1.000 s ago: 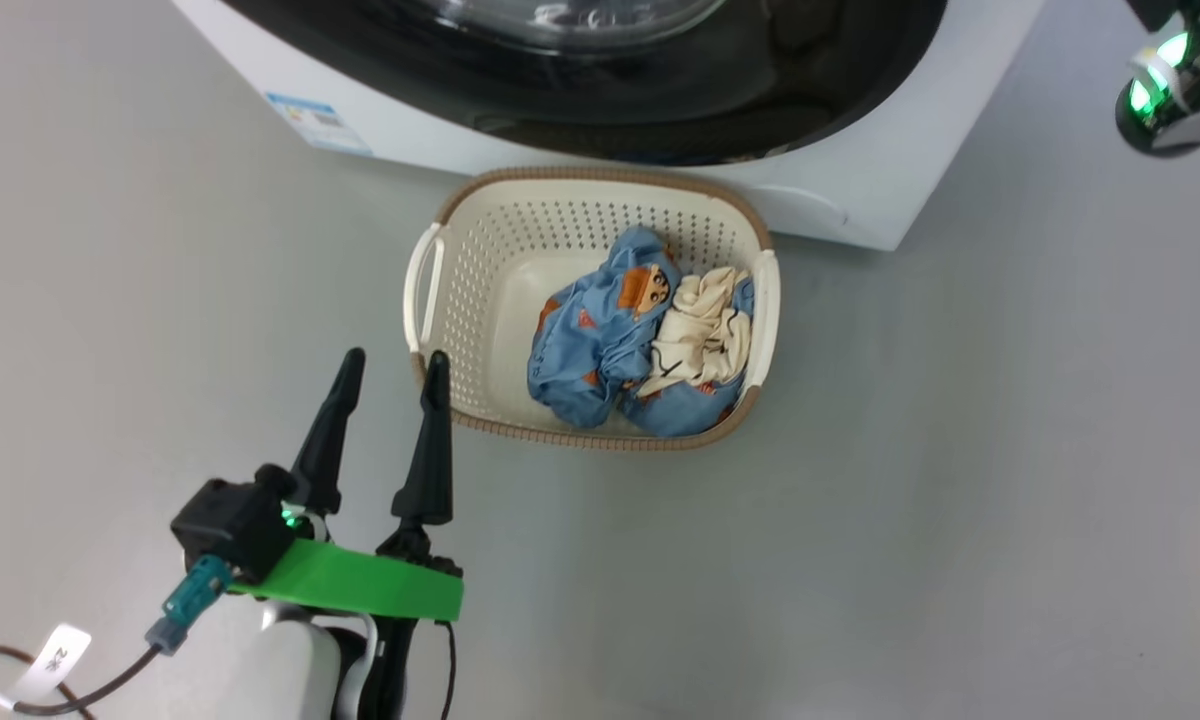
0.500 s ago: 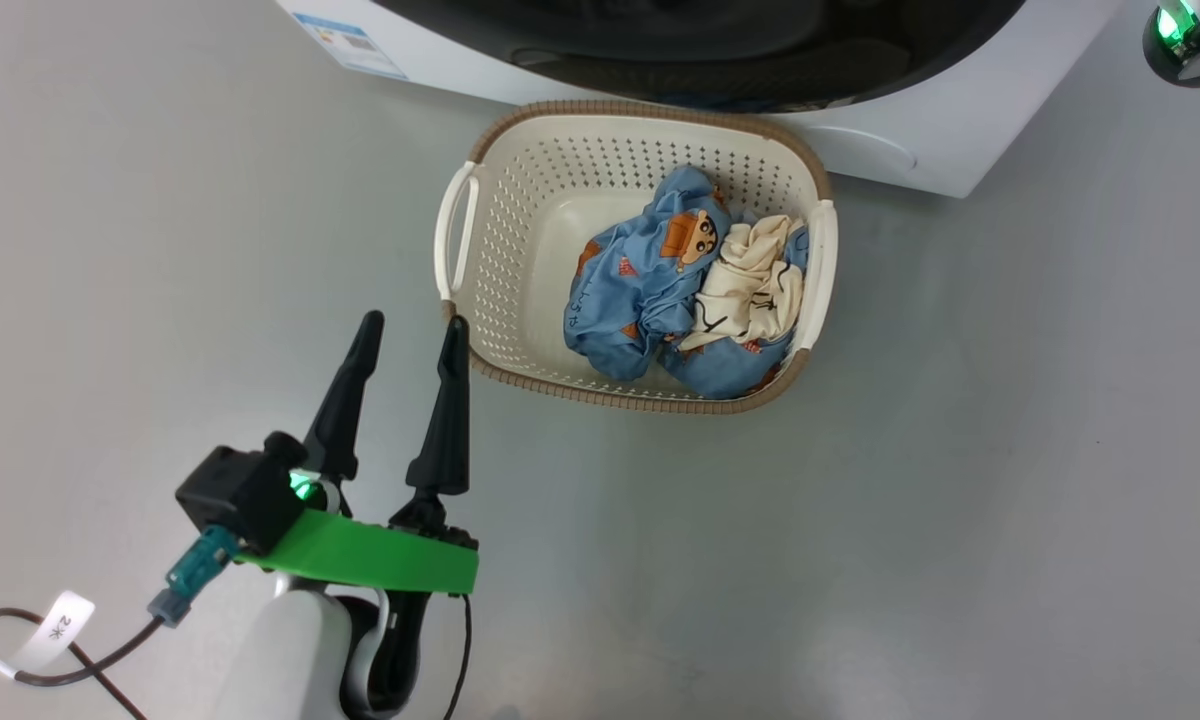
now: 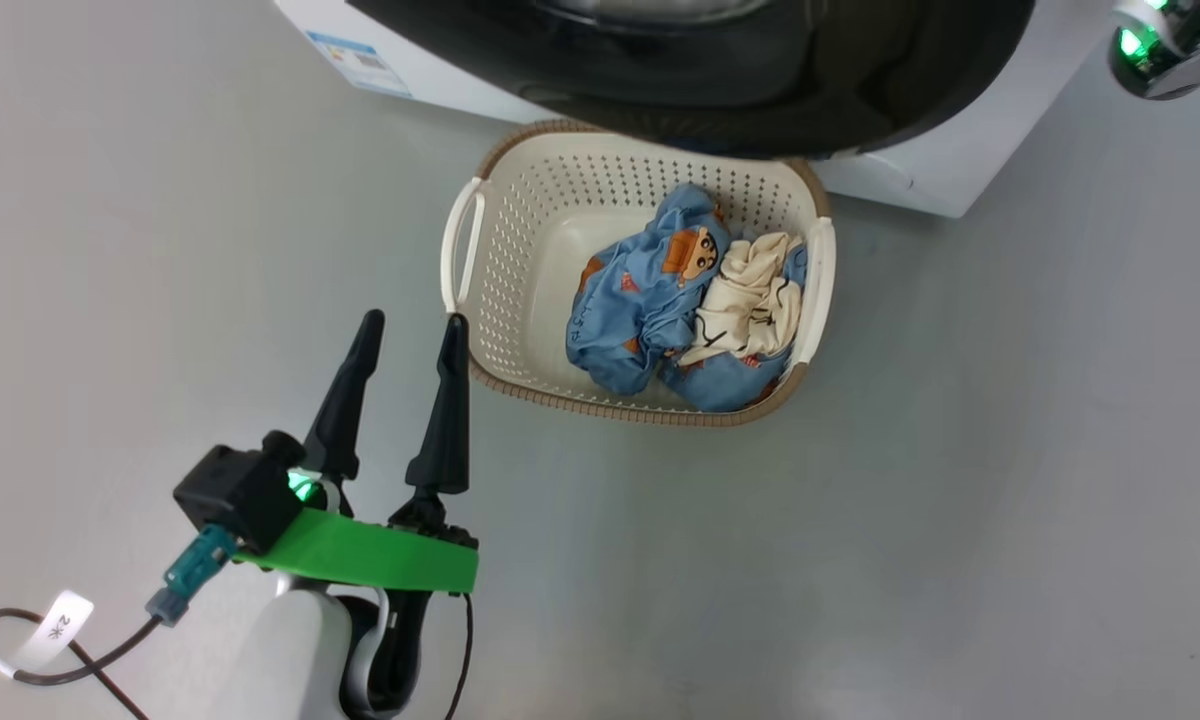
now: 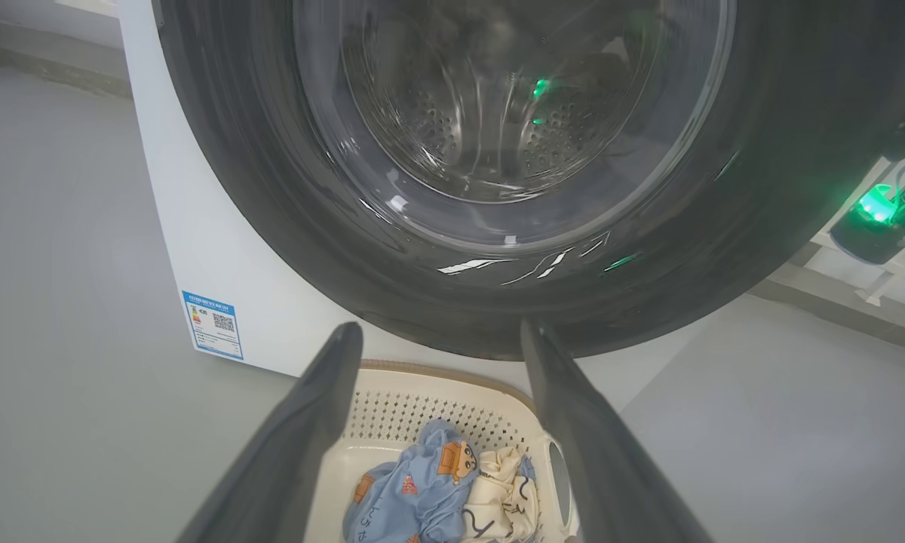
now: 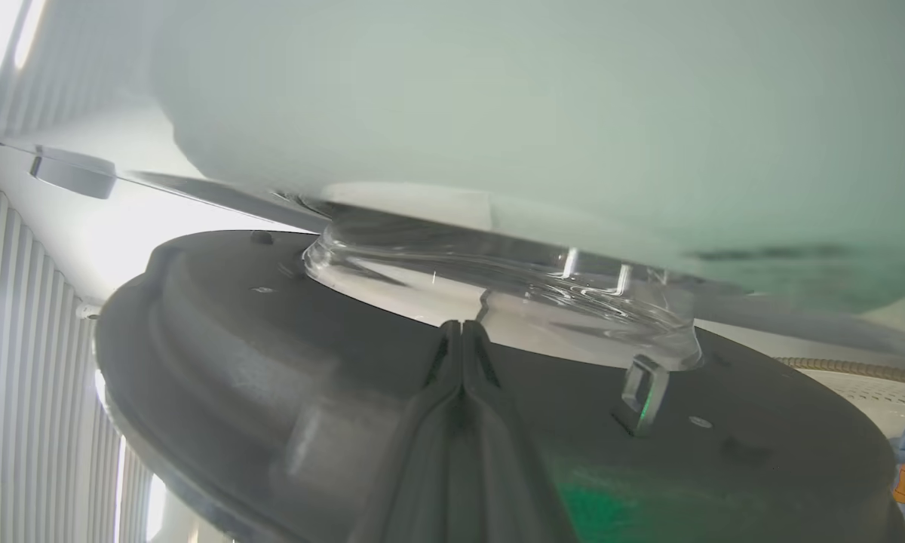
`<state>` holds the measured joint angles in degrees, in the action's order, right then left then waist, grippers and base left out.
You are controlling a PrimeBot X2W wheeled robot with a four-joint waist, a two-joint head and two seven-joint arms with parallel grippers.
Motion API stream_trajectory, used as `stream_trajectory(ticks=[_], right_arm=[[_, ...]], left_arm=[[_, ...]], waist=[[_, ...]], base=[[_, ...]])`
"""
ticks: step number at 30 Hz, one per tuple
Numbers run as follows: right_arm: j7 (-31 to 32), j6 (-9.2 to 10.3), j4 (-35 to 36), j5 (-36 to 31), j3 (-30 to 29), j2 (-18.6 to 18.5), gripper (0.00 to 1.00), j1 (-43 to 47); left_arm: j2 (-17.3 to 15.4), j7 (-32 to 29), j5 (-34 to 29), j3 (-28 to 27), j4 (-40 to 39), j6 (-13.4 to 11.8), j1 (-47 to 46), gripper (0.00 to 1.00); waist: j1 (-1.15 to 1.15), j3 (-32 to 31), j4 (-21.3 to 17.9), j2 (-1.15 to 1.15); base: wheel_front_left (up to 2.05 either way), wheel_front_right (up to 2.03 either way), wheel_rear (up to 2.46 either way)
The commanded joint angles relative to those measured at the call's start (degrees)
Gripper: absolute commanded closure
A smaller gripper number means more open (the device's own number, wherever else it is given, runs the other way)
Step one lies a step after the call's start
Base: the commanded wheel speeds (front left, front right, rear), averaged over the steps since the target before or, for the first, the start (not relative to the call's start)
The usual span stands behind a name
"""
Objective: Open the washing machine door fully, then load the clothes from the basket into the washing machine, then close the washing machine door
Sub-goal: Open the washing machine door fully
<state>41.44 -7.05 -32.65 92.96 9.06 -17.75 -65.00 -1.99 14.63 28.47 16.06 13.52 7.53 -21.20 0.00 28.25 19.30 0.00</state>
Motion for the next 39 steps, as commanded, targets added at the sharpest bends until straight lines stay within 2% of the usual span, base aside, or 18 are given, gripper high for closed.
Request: stream_trajectory(ticks=[1, 22, 39], right_arm=[[0.9, -0.44, 2.1, 0.2, 0.9, 2.1, 1.0, 1.8], [6.8, -0.44, 6.6, 0.3, 3.5, 6.6, 1.0, 12.1], [11.6, -0.44, 9.5, 0.3, 5.7, 10.7, 1.0, 18.8]], left_arm=[[-0.9, 0.4, -0.5, -2.1, -0.8, 0.0, 0.4, 0.0], [-0.9, 0.4, -3.8, -3.6, -0.5, 0.0, 3.9, 0.0], [-0.9, 0.4, -4.5, -4.0, -0.5, 0.0, 6.5, 0.0]], waist=[[0.0, -0.9, -0.6, 0.0], [0.0, -7.4, -4.0, 0.0], [0.0, -11.1, -2.5, 0.0]], base=[[0.0, 0.0, 0.0], [0.0, 0.0, 0.0], [0.0, 0.0, 0.0]])
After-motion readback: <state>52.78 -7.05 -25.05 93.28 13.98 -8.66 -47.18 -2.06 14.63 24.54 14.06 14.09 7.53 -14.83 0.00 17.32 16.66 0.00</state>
